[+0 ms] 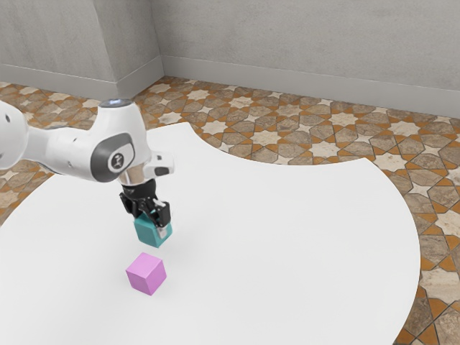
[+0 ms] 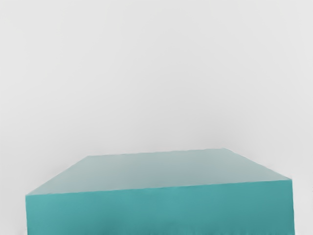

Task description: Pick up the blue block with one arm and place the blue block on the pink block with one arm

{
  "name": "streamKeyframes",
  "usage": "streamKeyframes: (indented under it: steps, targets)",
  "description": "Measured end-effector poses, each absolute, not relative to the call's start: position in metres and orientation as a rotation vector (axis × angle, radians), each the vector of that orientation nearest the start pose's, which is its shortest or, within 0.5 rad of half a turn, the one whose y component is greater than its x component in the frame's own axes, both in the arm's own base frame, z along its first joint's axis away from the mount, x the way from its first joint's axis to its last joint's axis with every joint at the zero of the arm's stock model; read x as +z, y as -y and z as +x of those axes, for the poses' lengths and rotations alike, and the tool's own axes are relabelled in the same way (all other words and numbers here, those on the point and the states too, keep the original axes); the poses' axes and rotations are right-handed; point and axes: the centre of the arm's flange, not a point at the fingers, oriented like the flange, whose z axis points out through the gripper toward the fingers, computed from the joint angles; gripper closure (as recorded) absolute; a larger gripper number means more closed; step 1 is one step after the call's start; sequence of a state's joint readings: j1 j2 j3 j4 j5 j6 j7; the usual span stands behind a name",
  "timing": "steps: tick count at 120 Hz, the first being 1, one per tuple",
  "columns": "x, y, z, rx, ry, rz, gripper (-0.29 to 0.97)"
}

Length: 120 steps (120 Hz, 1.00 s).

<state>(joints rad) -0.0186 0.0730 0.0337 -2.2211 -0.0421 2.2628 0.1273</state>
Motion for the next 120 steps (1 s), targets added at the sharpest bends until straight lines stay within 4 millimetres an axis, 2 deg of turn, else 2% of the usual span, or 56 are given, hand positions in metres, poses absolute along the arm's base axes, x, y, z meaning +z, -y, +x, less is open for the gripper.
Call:
streamKeyframes:
  steps: [15, 49, 84, 120]
  targets:
    - [0.34, -0.004, 0.503, 0.029, -0.123, -3.154, 0.37]
    - [0.343, 0.003, 0.467, -0.011, -0.057, -3.148, 0.37]
    - [0.34, 0.022, 0.448, -0.02, -0.027, -3.15, 0.37]
    - [0.339, 0.021, 0.443, -0.032, 0.047, -3.15, 0.37]
